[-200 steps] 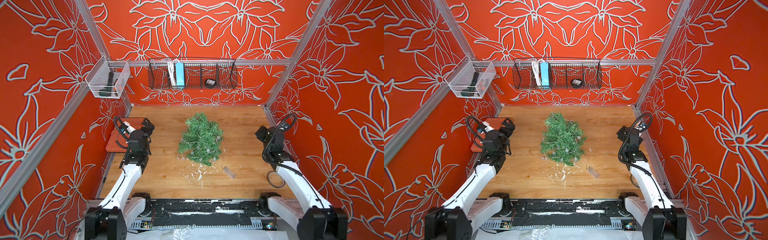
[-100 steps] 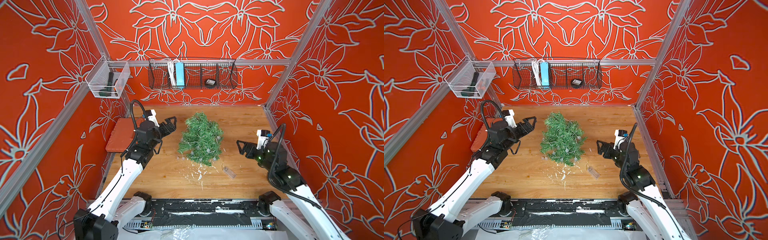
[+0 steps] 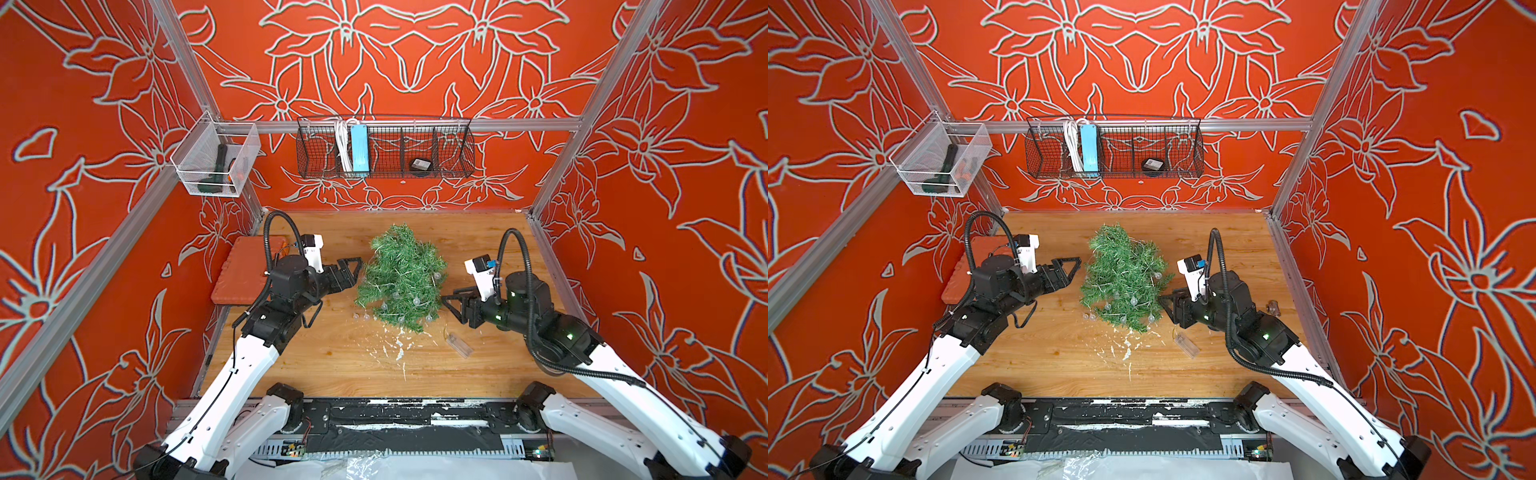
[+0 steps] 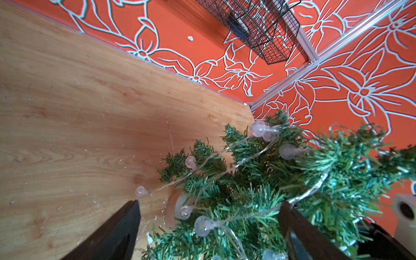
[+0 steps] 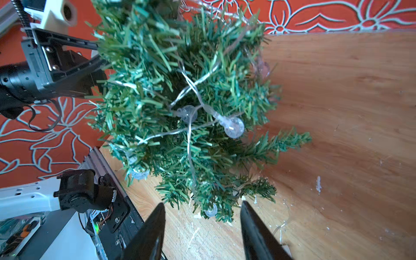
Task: Remove string lights from the small christmas tree
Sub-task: Pick up the light string from the Christmas tree.
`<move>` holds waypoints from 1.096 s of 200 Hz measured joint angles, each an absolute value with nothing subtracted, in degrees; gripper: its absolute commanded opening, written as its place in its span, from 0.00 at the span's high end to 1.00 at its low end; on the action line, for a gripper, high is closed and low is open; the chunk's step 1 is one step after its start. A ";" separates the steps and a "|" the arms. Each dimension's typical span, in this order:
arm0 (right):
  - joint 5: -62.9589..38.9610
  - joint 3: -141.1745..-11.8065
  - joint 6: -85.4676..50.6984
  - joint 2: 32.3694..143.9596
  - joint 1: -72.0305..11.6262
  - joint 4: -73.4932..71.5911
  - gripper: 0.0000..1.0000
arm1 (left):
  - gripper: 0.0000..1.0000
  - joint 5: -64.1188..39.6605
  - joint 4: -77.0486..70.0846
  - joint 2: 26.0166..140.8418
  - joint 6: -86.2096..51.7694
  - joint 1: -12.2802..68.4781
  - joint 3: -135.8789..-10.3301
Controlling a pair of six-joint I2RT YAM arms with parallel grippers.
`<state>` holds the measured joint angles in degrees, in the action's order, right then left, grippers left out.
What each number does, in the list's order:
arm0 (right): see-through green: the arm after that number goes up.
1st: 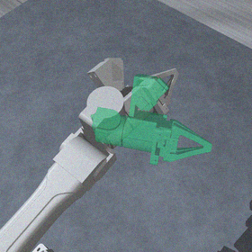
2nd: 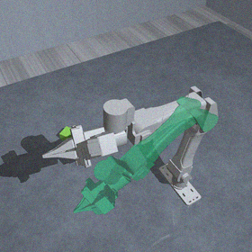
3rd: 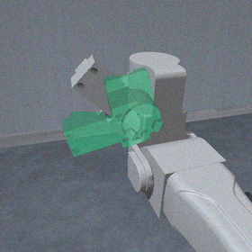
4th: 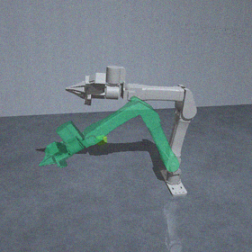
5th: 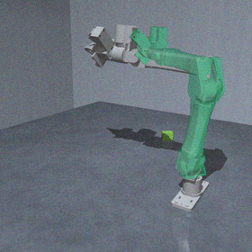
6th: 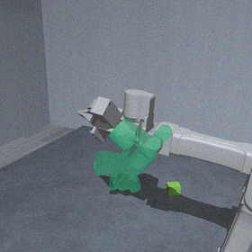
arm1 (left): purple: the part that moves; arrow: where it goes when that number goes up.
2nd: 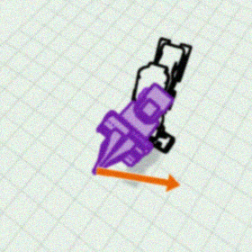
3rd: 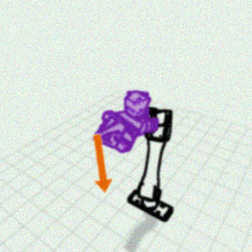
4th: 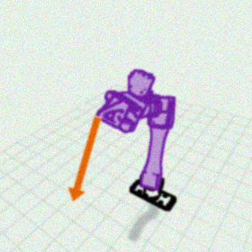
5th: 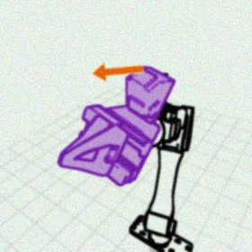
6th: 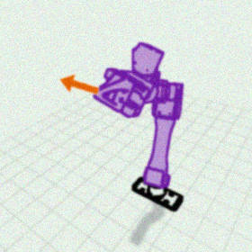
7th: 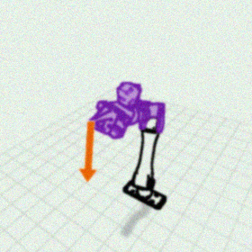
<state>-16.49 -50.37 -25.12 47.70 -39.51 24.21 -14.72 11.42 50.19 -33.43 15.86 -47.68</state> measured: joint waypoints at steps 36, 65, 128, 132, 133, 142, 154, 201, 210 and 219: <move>-16.56 -50.81 -24.51 49.63 -41.23 23.62 0.51 | 0.11 -16.27 11.49 50.11 -32.97 15.86 -47.66; -16.34 -53.52 -23.38 51.46 -41.69 23.94 0.54 | 0.12 -17.89 11.46 50.43 -32.80 15.86 -47.66; -14.87 -55.68 -21.63 55.99 -41.69 22.65 0.61 | 0.13 -19.59 11.27 50.63 -32.53 15.86 -46.94; -14.85 -55.68 -21.58 56.14 -41.69 22.61 0.61 | 0.13 -19.66 11.27 50.63 -32.49 15.86 -46.94; -14.85 -55.68 -21.56 56.21 -41.69 22.61 0.62 | 0.13 -19.66 11.27 50.63 -32.49 15.86 -46.94; -14.83 -55.68 -21.43 56.51 -41.69 22.57 0.63 | 0.13 -19.79 11.27 50.63 -32.34 15.86 -46.94; -14.79 -55.68 -21.30 56.75 -41.69 22.44 0.66 | 0.13 -19.99 11.27 50.63 -32.29 15.86 -46.94; -14.15 -55.75 -20.88 57.56 -41.69 22.26 0.71 | 0.13 -20.69 11.27 50.63 -32.16 15.86 -46.92; -14.13 -55.75 -20.84 57.71 -41.69 22.24 0.74 | 0.13 -20.75 11.27 50.63 -32.16 15.86 -46.92; -14.11 -55.75 -20.82 57.91 -41.69 22.24 0.76 | 0.13 -20.78 11.27 50.63 -32.16 15.86 -46.92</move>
